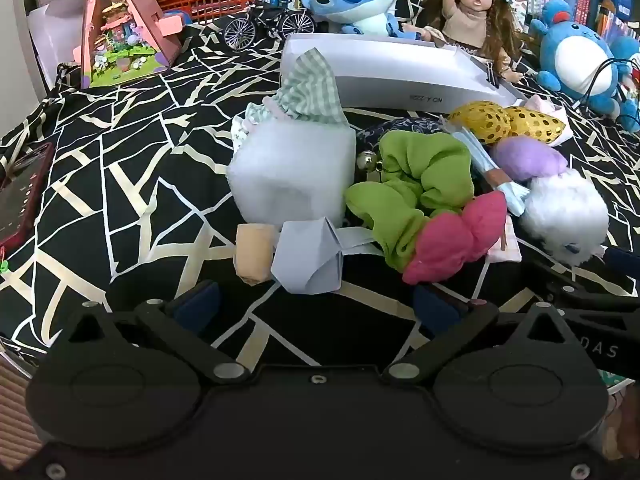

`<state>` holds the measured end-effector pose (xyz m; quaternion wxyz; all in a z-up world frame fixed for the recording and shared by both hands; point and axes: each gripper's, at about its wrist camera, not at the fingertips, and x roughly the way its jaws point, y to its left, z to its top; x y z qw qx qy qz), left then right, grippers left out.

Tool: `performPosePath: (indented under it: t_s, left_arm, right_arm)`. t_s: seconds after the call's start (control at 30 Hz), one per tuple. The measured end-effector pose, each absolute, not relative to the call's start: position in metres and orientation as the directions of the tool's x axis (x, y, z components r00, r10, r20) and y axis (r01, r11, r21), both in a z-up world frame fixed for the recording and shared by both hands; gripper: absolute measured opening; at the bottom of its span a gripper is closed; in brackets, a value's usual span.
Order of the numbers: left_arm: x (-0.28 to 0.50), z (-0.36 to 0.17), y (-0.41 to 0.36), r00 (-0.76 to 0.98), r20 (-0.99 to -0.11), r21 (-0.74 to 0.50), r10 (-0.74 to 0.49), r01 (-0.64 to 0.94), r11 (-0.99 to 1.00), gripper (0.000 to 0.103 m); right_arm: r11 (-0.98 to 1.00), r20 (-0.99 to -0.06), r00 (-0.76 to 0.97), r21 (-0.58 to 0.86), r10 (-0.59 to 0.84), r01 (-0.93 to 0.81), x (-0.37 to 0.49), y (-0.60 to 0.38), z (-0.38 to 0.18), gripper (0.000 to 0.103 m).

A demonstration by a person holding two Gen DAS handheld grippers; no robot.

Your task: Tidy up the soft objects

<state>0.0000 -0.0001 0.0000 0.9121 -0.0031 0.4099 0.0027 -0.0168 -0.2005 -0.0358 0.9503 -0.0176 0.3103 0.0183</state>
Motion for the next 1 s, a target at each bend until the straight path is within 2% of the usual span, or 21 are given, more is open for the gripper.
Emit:
performPosePath:
  t_s: [1.0]
  left_arm:
    - [0.0002, -0.0002, -0.0001, 0.658, -0.753, -0.001, 0.004, -0.008, 1.000, 0.103]
  right_arm:
    - [0.999, -0.595, 0.803, -0.024, 0.022, -0.046, -0.0159, -0.2003, -0.0355, 0.103]
